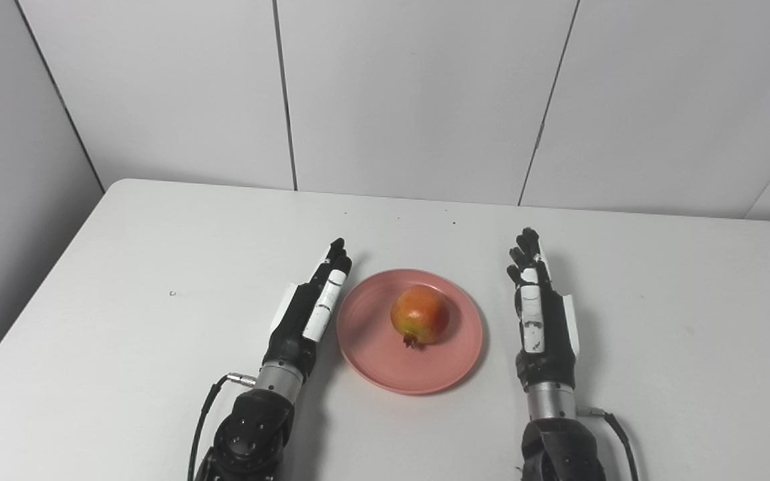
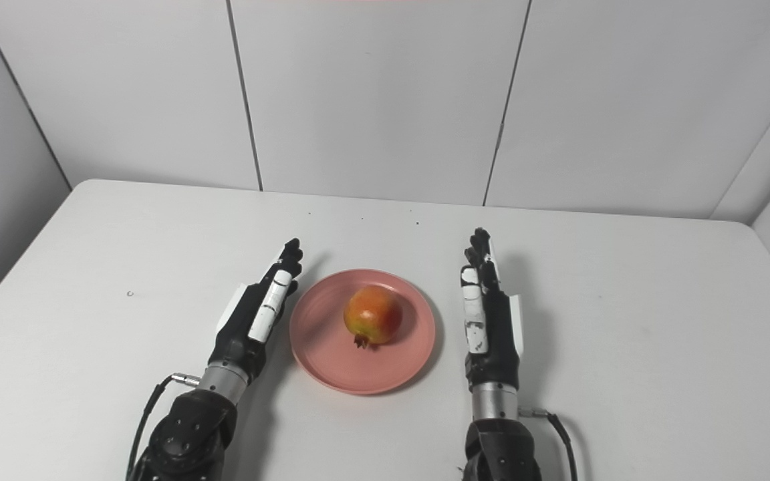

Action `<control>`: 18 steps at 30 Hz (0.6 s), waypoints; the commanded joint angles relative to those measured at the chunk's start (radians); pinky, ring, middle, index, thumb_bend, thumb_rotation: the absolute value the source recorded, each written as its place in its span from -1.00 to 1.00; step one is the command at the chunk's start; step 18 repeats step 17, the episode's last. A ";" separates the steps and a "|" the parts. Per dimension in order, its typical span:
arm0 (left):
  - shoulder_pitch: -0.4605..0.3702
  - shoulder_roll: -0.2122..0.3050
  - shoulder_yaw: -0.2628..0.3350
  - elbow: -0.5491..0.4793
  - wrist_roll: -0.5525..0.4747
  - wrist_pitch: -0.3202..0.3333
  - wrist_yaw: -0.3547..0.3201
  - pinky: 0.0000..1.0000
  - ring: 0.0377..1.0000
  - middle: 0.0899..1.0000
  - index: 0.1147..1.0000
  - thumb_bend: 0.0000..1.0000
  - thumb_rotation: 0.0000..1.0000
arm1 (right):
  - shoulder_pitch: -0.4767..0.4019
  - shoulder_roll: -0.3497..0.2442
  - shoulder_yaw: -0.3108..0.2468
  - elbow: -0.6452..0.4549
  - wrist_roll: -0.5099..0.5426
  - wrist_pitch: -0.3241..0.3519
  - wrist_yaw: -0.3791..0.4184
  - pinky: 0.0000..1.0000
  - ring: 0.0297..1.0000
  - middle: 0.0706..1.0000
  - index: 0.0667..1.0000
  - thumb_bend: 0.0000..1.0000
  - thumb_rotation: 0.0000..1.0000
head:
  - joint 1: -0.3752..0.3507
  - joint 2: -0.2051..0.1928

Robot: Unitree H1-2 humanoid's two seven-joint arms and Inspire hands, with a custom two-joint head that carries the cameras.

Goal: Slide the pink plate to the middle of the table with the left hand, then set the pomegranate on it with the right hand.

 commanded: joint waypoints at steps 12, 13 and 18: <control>-0.051 -0.018 0.033 0.032 -0.007 -0.102 0.041 1.00 1.00 1.00 1.00 0.17 1.00 | -0.033 -0.003 -0.016 0.007 0.035 0.031 0.051 1.00 0.97 0.93 0.91 0.20 1.00 | 0.004 -0.003; -0.052 -0.019 0.034 0.036 -0.009 -0.105 0.042 1.00 1.00 1.00 1.00 0.18 1.00 | -0.030 -0.004 -0.016 0.009 0.035 0.028 0.053 1.00 0.96 0.92 0.90 0.19 1.00 | 0.007 -0.003; -0.055 -0.024 0.037 0.046 -0.011 -0.107 0.050 1.00 1.00 1.00 1.00 0.20 1.00 | -0.022 -0.012 -0.012 0.005 0.026 0.029 0.062 1.00 0.91 0.89 0.86 0.11 1.00 | 0.020 0.000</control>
